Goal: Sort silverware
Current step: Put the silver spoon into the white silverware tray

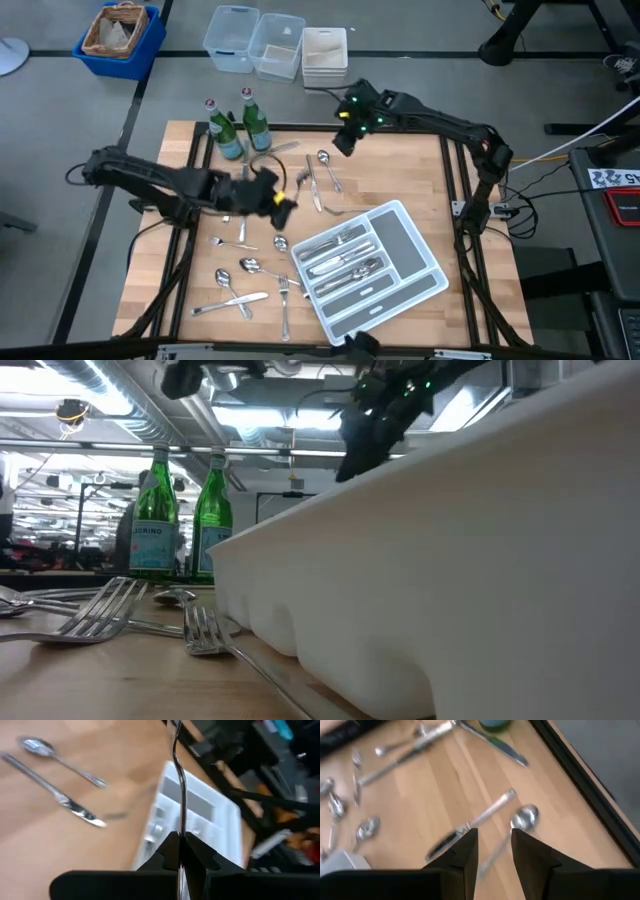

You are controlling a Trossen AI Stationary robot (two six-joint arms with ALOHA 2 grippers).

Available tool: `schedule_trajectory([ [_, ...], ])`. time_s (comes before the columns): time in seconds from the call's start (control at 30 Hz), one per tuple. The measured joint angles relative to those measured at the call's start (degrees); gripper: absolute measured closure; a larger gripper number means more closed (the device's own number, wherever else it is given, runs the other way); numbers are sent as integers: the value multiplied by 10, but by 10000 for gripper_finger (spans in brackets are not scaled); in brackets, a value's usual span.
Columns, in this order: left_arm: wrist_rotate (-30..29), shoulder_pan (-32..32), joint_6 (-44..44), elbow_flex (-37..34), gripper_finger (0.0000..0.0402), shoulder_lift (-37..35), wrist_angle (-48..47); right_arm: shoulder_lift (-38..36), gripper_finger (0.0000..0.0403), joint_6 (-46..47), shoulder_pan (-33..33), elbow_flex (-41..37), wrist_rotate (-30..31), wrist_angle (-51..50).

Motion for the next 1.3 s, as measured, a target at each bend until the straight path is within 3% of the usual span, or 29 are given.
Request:
schedule_trajectory([
  [0.23,4,-59,16,-33,401,130,274,-85,283,-16,25,0,5,-94],
  [0.4,53,-72,73,-33,401,254,479,-151,283,-16,74,0,1,-172],
  [0.5,80,-77,76,-31,401,316,544,-183,283,-16,115,0,1,-217],
  [0.87,124,-94,78,-15,401,425,539,-219,283,6,267,-1,54,-255],
  [1.13,126,-101,160,-15,398,436,506,-219,283,22,325,-1,119,-224],
  [1.3,124,-99,197,-15,389,440,476,-216,283,22,343,-1,129,-204],
])
